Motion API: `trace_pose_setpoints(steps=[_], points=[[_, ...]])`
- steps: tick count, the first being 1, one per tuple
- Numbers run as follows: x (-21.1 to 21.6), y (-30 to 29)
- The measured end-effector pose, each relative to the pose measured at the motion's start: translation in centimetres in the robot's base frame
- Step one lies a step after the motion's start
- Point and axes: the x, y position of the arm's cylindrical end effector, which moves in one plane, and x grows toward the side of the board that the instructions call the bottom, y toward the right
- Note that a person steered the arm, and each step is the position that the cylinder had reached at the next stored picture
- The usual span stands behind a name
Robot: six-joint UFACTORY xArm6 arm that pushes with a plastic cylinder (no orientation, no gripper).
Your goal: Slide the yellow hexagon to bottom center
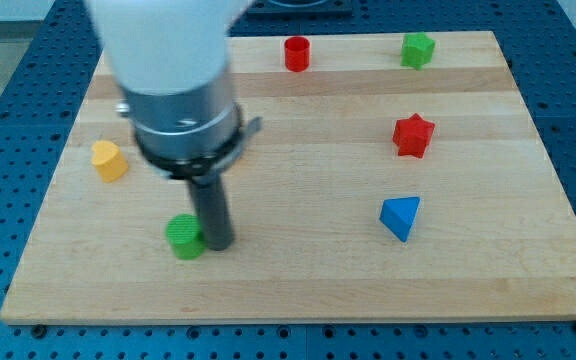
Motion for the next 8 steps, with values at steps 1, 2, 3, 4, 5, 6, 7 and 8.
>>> trace_pose_setpoints(steps=[1,2,3,4,5,6,7,8], points=[[0.0,-6.0],[0.0,-6.4],[0.0,-2.7],[0.0,-2.8],[-1.5,-4.6],[-3.8,-2.5],[-6.0,-2.5],[-8.9,-1.7]])
